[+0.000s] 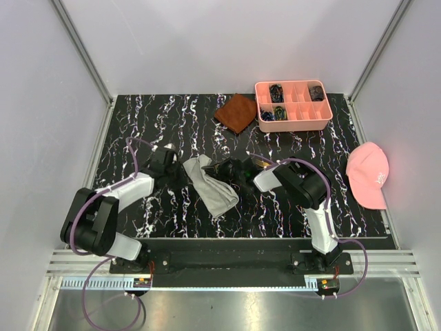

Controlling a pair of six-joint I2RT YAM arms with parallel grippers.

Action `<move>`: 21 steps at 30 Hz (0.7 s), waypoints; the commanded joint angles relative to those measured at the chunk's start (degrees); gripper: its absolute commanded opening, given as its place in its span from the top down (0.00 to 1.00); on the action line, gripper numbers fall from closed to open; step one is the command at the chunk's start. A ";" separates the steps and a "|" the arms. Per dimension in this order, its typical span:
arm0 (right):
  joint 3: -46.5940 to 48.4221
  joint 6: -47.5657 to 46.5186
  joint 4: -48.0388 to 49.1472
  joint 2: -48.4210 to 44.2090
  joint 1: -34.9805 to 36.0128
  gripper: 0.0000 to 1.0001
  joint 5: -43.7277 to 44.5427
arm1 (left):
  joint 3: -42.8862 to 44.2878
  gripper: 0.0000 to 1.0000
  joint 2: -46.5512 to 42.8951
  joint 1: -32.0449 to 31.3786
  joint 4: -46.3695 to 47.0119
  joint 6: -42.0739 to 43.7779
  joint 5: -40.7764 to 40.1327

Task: Fold the napkin into a case and place the utensils inside
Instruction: Fold the 2/3-rectangle-folded napkin at the center of the board.

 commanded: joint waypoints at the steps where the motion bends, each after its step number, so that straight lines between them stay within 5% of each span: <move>1: -0.26 -2.39 -4.35 1.67 0.51 1.00 -0.58 | 4.97 0.71 -2.37 1.75 -5.18 -0.01 0.80; 12: 3.61 -6.44 -9.98 1.22 1.30 1.00 -2.25 | 3.58 0.87 8.70 1.75 1.57 -0.73 3.59; 21: 8.44 -10.74 -16.55 0.34 2.45 0.99 -1.20 | 4.46 0.90 7.66 1.75 -0.36 0.68 3.50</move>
